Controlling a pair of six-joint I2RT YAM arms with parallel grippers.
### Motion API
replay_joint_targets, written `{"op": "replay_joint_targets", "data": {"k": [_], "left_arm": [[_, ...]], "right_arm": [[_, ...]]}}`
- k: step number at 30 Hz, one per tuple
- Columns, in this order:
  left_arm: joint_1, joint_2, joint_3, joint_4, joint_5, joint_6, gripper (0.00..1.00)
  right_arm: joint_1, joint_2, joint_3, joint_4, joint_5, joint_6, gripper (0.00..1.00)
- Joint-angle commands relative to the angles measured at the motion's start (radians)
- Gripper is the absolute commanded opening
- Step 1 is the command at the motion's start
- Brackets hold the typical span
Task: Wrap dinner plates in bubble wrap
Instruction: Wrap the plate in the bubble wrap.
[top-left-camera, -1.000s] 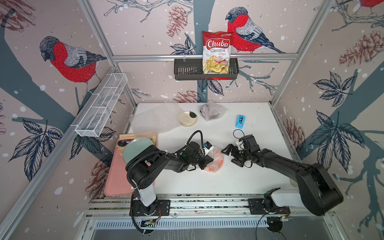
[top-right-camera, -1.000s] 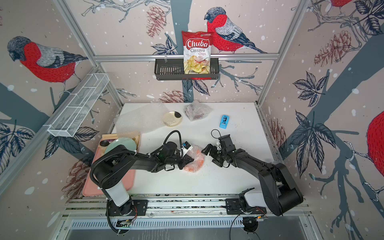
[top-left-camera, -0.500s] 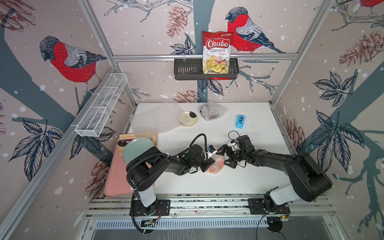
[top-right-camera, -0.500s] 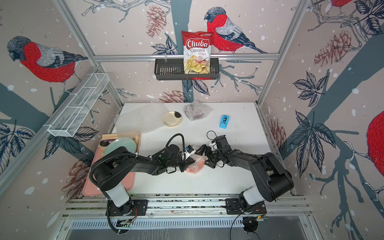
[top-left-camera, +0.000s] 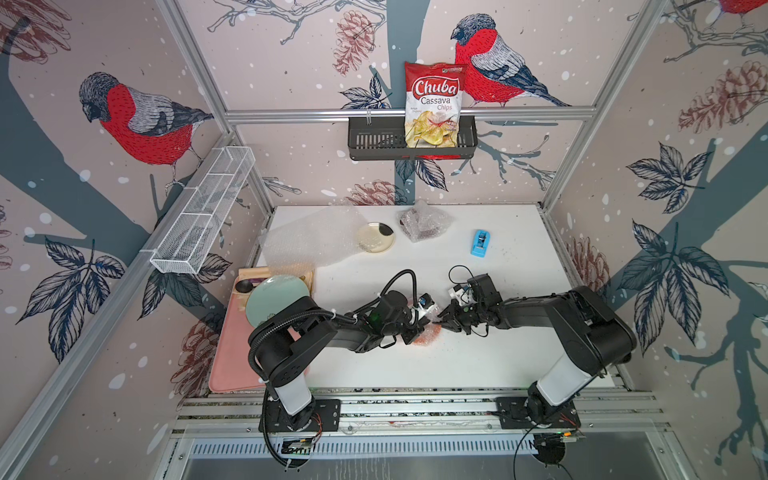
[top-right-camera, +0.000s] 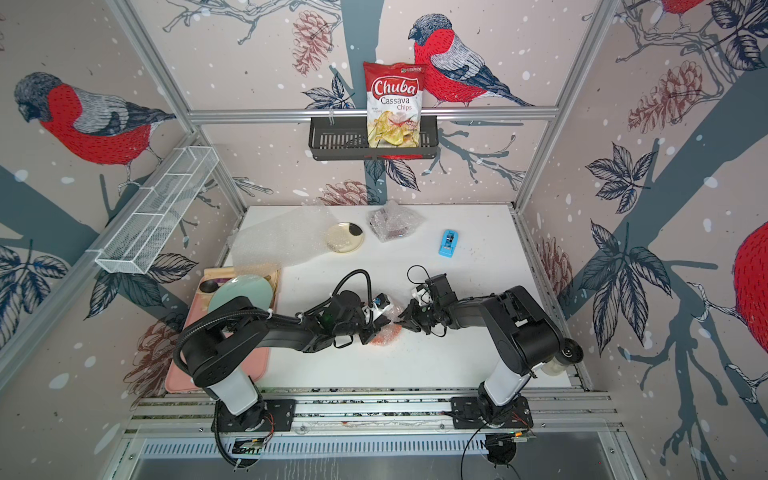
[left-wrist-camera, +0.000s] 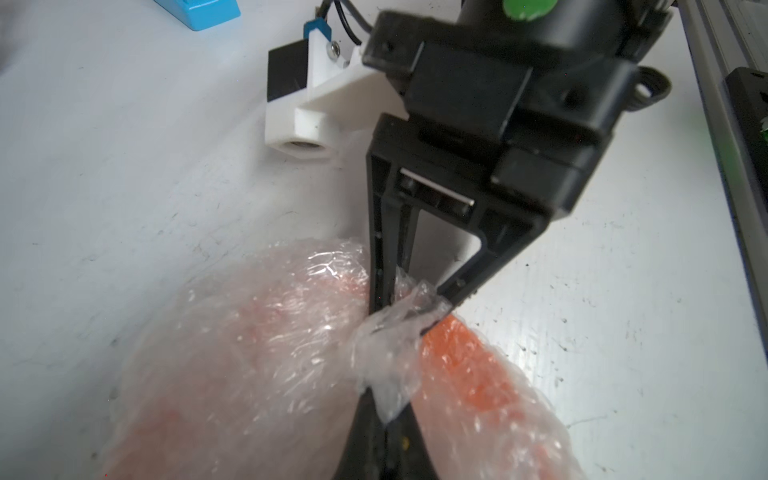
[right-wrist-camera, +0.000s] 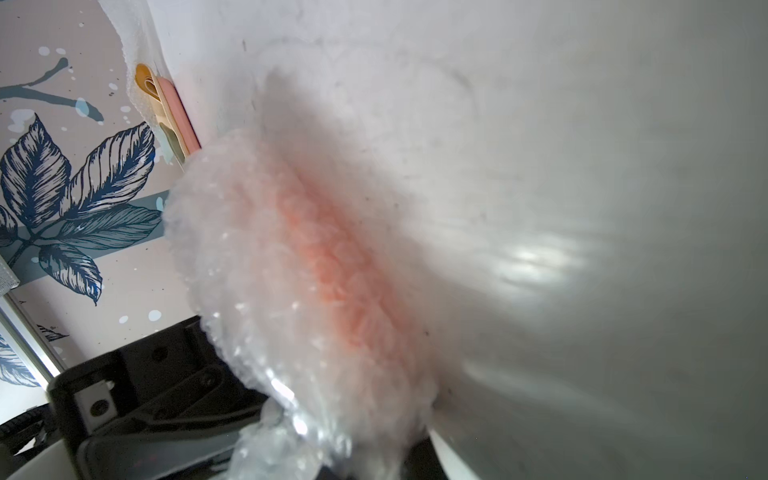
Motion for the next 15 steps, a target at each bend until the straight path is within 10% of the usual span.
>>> {"op": "replay_joint_targets", "data": {"k": [1,8,11,15], "left_arm": [[-0.011,-0.037,0.007,-0.038,0.101,-0.034,0.24],[0.010,-0.100,0.002,-0.047,0.151,-0.103,0.26],[0.074,-0.176,0.036,-0.076,0.128,-0.254,0.50],[0.095,-0.160,0.206,-0.293,-0.092,-0.422,0.52]], "right_arm": [[0.004,0.005,-0.007,-0.175,0.332,0.083,0.02],[0.014,-0.011,-0.020,-0.032,0.469,0.204,0.00],[0.020,-0.028,-0.050,0.038,0.537,0.275,0.00],[0.047,-0.018,-0.069,0.150,0.596,0.350,0.00]]}}
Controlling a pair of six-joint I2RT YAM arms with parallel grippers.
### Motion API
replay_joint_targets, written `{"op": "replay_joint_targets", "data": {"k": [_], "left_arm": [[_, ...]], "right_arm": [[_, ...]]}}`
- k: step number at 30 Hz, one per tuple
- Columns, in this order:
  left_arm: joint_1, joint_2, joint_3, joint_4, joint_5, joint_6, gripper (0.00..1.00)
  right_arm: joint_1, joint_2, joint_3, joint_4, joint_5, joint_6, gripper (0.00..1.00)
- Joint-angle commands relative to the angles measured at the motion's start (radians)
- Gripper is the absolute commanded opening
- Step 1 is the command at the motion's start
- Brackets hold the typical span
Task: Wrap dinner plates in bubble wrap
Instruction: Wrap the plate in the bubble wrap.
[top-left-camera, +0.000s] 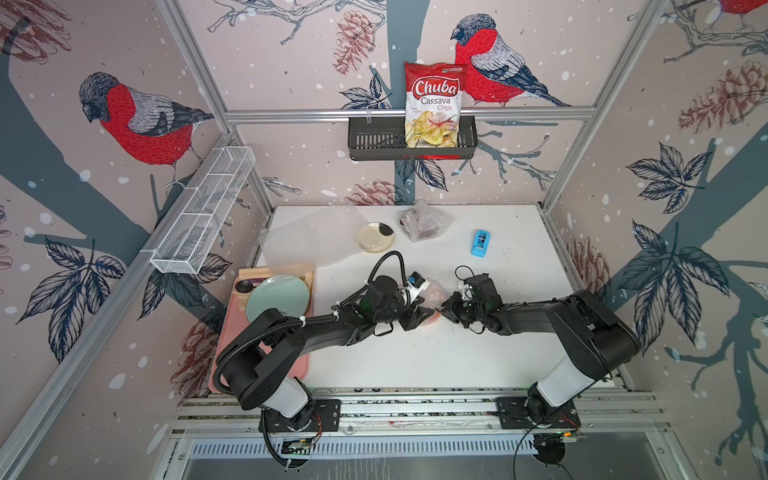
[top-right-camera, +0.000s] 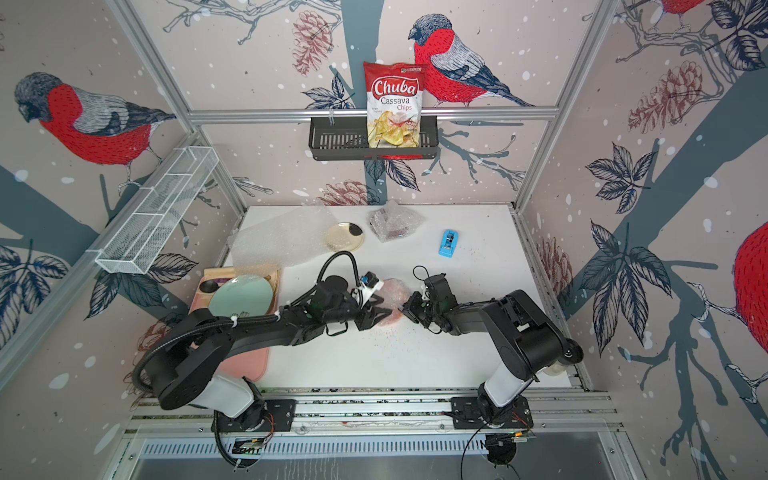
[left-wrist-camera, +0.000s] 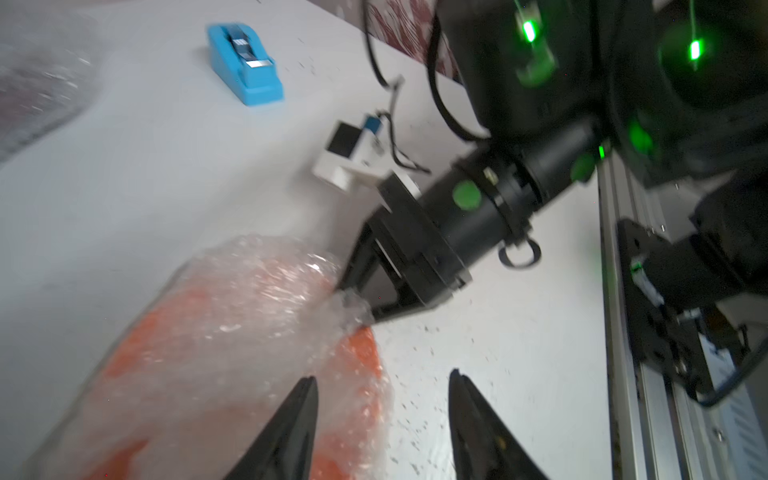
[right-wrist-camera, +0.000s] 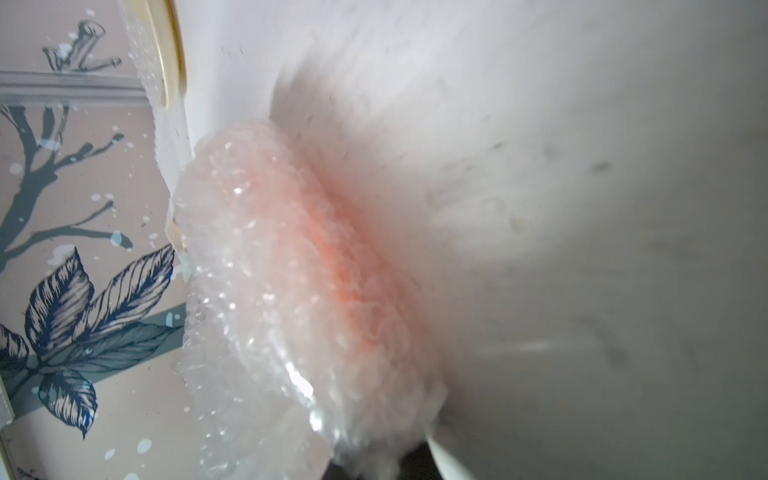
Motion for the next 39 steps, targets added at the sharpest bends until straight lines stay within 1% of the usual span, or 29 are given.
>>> {"op": "replay_joint_targets", "data": {"k": [1,3,4,9,10,11,12,13,15,16,18,20,21,22,23,24,26,28,29,30,31,33,36,37,39], "left_arm": [[0.007,0.055,0.138,-0.217,-0.186,-0.208,0.51],[0.007,0.142,0.248,-0.333,-0.225,-0.261,0.46],[0.005,0.192,0.293,-0.376,-0.225,-0.280,0.43],[-0.013,0.387,0.462,-0.522,-0.272,-0.321,0.38],[-0.017,0.420,0.481,-0.543,-0.272,-0.313,0.34],[-0.023,0.439,0.486,-0.552,-0.274,-0.307,0.28],[-0.031,0.451,0.475,-0.554,-0.281,-0.300,0.20],[-0.039,0.453,0.453,-0.549,-0.304,-0.300,0.11],[-0.041,0.440,0.383,-0.508,-0.318,-0.310,0.01],[-0.037,0.431,0.343,-0.474,-0.318,-0.314,0.00],[-0.026,0.435,0.296,-0.433,-0.305,-0.315,0.00],[-0.024,0.446,0.281,-0.419,-0.298,-0.299,0.00],[-0.023,0.444,0.278,-0.402,-0.290,-0.286,0.00],[-0.023,0.437,0.241,-0.373,-0.278,-0.279,0.00],[-0.022,0.429,0.222,-0.344,-0.269,-0.275,0.00],[-0.020,0.420,0.203,-0.309,-0.252,-0.269,0.00],[-0.015,0.420,0.195,-0.284,-0.224,-0.257,0.00],[-0.013,0.419,0.192,-0.267,-0.209,-0.239,0.00],[-0.012,0.416,0.187,-0.257,-0.198,-0.224,0.00],[-0.012,0.406,0.184,-0.252,-0.190,-0.206,0.00],[-0.009,0.391,0.181,-0.254,-0.186,-0.181,0.00],[-0.009,0.348,0.162,-0.256,-0.177,-0.134,0.02],[-0.007,0.257,0.089,-0.248,-0.133,-0.060,0.04],[-0.003,0.222,0.055,-0.254,-0.128,-0.037,0.04],[0.014,0.140,-0.008,-0.265,-0.098,-0.011,0.04]], "right_arm": [[0.021,0.031,0.000,-0.101,0.266,0.102,0.00],[0.031,0.051,0.019,-0.106,0.267,0.092,0.00],[0.032,0.058,0.025,-0.108,0.266,0.092,0.00],[0.033,0.072,0.020,-0.093,0.253,0.102,0.00],[0.034,0.071,0.020,-0.091,0.250,0.101,0.00],[0.034,0.068,0.022,-0.091,0.247,0.098,0.00],[0.033,0.063,0.020,-0.090,0.242,0.094,0.02],[0.028,0.051,0.018,-0.084,0.232,0.083,0.09],[0.011,0.024,0.010,-0.071,0.178,0.053,0.30],[-0.002,0.005,0.003,-0.061,0.145,0.037,0.36],[-0.030,-0.027,-0.013,-0.050,0.079,0.010,0.45],[-0.061,-0.048,-0.012,-0.074,0.036,-0.026,0.61],[-0.075,-0.052,-0.006,-0.076,0.005,-0.052,0.68],[-0.090,-0.046,0.004,-0.073,-0.031,-0.079,0.73],[-0.098,-0.031,0.018,-0.070,-0.068,-0.103,0.76],[-0.104,-0.004,0.049,-0.091,-0.102,-0.131,0.81],[-0.103,0.047,0.109,-0.162,-0.104,-0.174,0.84],[-0.099,0.095,0.147,-0.245,-0.043,-0.188,0.82],[-0.101,0.115,0.155,-0.270,-0.023,-0.189,0.77],[-0.103,0.138,0.159,-0.298,0.006,-0.185,0.63],[-0.107,0.155,0.155,-0.311,0.032,-0.186,0.50],[-0.107,0.185,0.142,-0.316,0.057,-0.200,0.33],[-0.110,0.208,0.123,-0.302,0.062,-0.211,0.12],[-0.113,0.205,0.115,-0.293,0.065,-0.208,0.09],[-0.113,0.195,0.109,-0.287,0.075,-0.207,0.08]]}}
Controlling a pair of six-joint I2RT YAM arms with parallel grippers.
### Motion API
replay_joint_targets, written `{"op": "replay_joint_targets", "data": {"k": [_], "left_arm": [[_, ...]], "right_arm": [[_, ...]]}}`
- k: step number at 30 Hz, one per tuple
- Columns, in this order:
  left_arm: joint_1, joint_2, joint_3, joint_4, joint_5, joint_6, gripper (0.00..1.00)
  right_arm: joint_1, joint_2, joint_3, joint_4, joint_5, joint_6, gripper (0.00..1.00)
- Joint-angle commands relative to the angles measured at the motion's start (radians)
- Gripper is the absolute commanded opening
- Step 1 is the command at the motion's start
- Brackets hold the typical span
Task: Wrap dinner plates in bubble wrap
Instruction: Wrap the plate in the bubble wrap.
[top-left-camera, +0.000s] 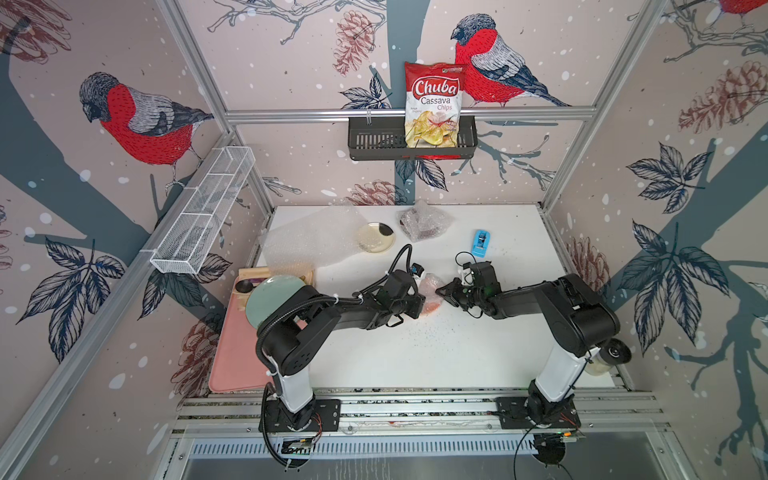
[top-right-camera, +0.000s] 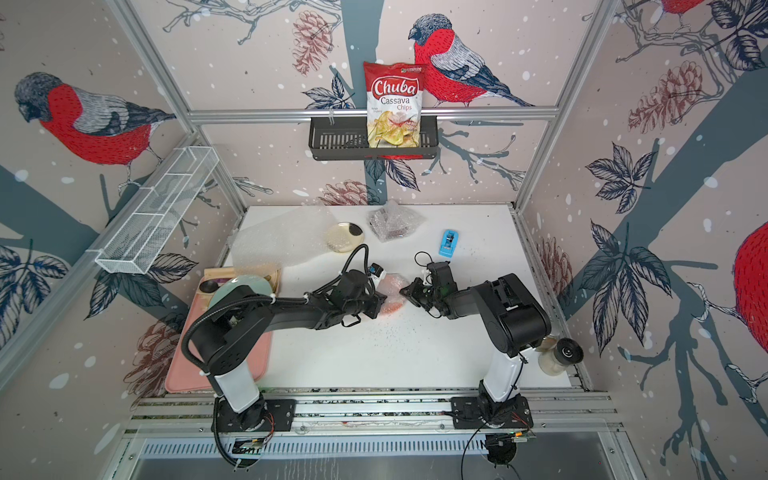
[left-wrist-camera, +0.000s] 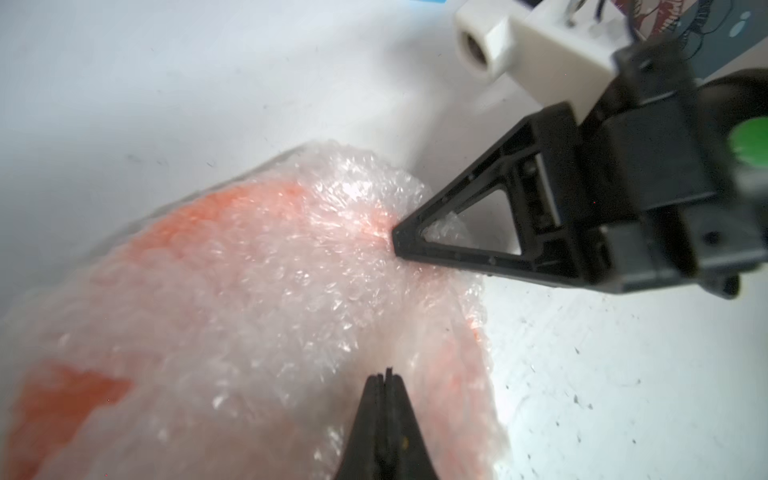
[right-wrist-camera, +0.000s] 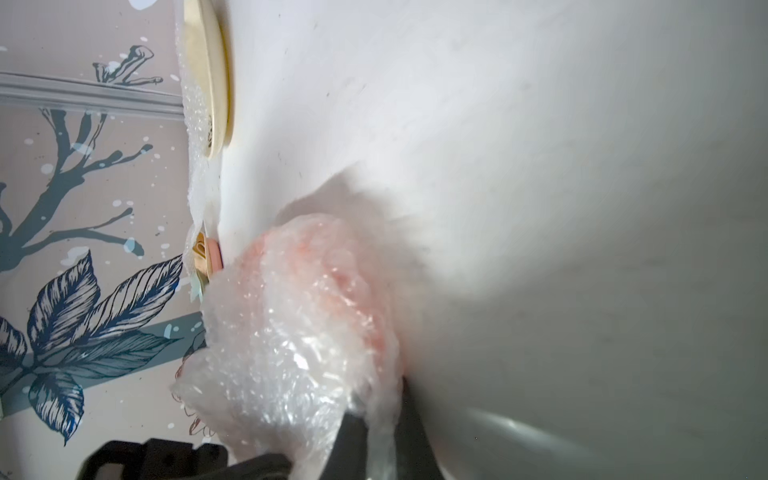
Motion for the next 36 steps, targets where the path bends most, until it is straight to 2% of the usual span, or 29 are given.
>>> {"op": "replay_joint_targets", "data": {"k": [1,5,7,11,16,18,21,24,27,29,32,33,34,36], "left_arm": [[0.029,-0.117,-0.089,-0.162,0.120,0.086,0.05],[0.058,-0.272,-0.103,-0.091,0.164,-0.015,0.15],[0.058,-0.258,-0.045,-0.078,0.121,-0.106,0.28],[0.042,-0.081,0.167,-0.206,0.101,-0.167,0.26],[-0.016,0.138,0.402,-0.407,-0.038,-0.147,0.32],[-0.026,0.183,0.449,-0.458,-0.039,-0.128,0.32],[-0.051,0.191,0.408,-0.442,-0.022,-0.080,0.31],[-0.054,0.186,0.295,-0.380,-0.042,-0.076,0.16],[-0.040,0.206,0.187,-0.312,-0.071,-0.098,0.07],[-0.027,0.221,0.144,-0.267,-0.044,-0.108,0.01],[-0.026,0.204,0.069,-0.168,0.011,-0.123,0.00],[-0.027,0.196,0.042,-0.129,0.030,-0.128,0.00],[-0.025,0.192,0.025,-0.101,0.042,-0.130,0.00],[-0.024,0.195,0.011,-0.079,0.045,-0.131,0.00]], "right_arm": [[-0.005,0.015,-0.028,-0.323,0.195,0.007,0.08],[-0.002,-0.011,-0.031,-0.321,0.209,0.007,0.08],[-0.002,-0.017,-0.031,-0.318,0.211,0.009,0.08],[0.005,-0.020,-0.033,-0.304,0.205,0.020,0.08],[0.013,-0.022,-0.031,-0.293,0.201,0.027,0.09],[0.014,-0.022,-0.031,-0.290,0.201,0.028,0.09],[0.014,-0.023,-0.029,-0.289,0.201,0.033,0.10],[0.013,-0.044,-0.023,-0.290,0.193,0.039,0.13],[0.013,-0.083,-0.007,-0.315,0.200,0.031,0.15],[0.011,-0.105,0.008,-0.344,0.219,0.016,0.15],[-0.001,-0.124,0.007,-0.354,0.226,0.015,0.13],[-0.007,-0.125,0.003,-0.346,0.217,0.014,0.15],[-0.010,-0.127,-0.001,-0.339,0.205,0.012,0.21],[-0.018,-0.152,-0.020,-0.316,0.189,-0.002,0.41]]}}
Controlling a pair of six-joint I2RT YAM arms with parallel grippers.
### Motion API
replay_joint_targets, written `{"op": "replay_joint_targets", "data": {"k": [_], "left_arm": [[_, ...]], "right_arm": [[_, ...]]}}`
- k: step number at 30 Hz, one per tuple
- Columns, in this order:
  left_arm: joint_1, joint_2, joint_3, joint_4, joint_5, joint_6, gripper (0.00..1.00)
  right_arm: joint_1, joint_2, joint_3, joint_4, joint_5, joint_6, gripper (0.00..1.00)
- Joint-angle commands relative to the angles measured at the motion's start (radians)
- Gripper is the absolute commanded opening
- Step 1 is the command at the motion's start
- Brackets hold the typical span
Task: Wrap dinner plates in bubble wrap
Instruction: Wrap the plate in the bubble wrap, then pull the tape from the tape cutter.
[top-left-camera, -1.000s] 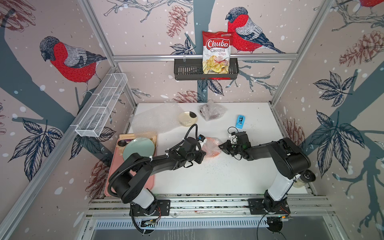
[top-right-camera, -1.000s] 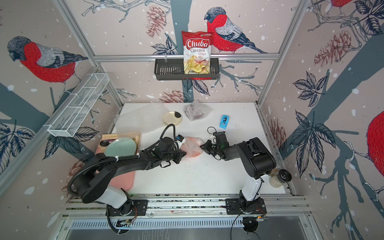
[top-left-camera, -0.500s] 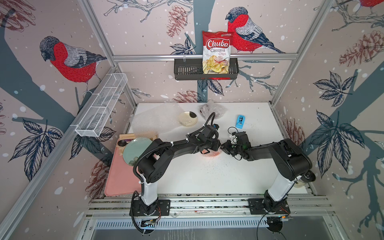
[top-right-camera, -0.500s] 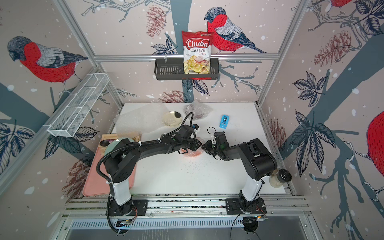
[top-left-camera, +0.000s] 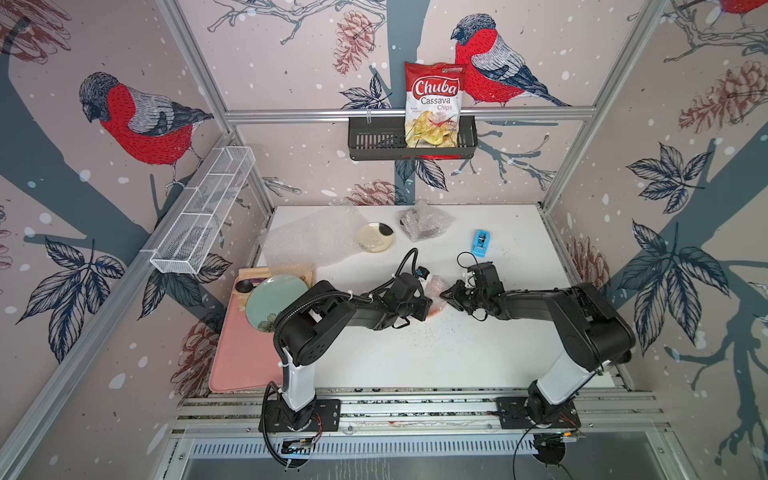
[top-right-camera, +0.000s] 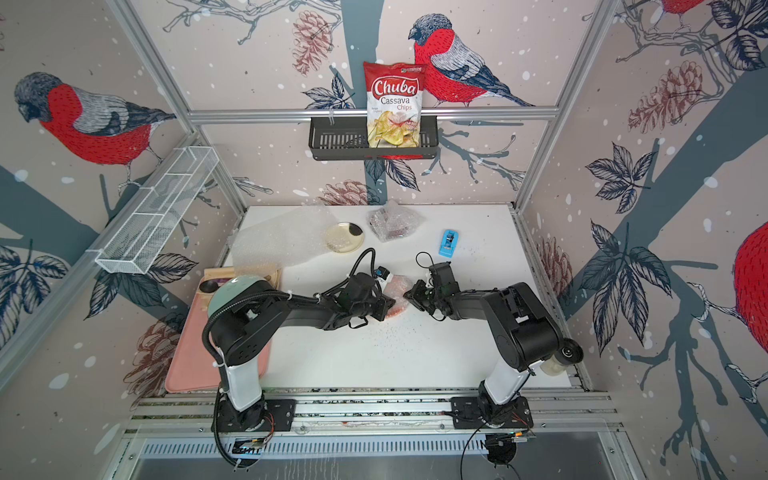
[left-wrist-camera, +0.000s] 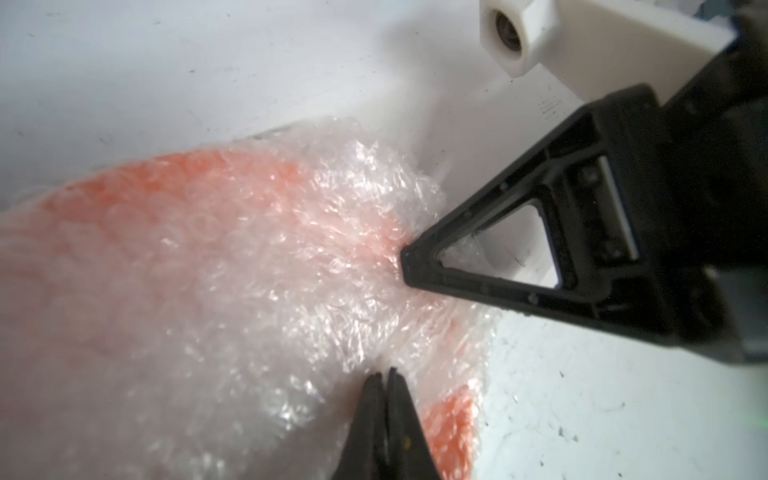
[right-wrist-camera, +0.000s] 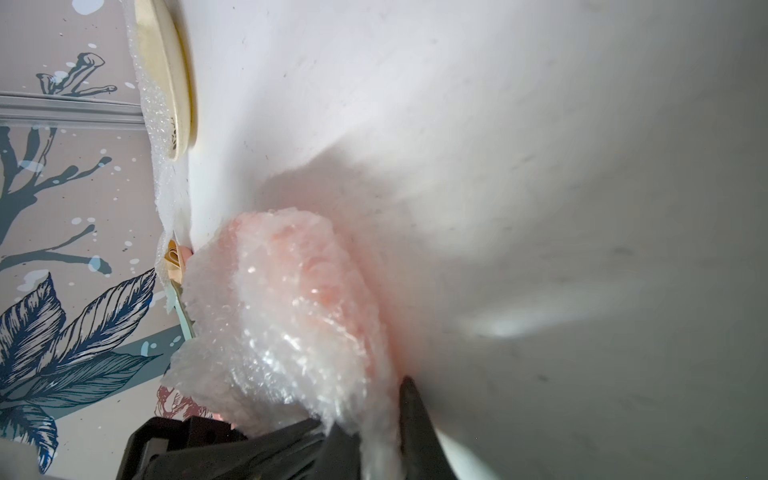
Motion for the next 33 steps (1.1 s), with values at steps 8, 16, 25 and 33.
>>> {"op": "replay_joint_targets", "data": {"k": [8,16,25,33], "left_arm": [[0.008,0.023,-0.028,-0.202,0.004,-0.026,0.00],[0.008,0.022,-0.027,-0.177,-0.014,-0.088,0.00],[0.008,0.028,-0.024,-0.181,-0.035,-0.115,0.00],[0.009,0.037,-0.012,-0.191,-0.035,-0.117,0.00]], "right_arm": [[-0.154,-0.203,0.011,-0.260,0.133,-0.198,0.88],[-0.532,0.001,0.364,-0.429,0.007,-0.438,0.85],[-0.527,0.273,0.677,-0.503,-0.181,-0.476,0.77],[-0.355,0.368,0.911,-0.709,0.342,-0.519,0.50]]}}
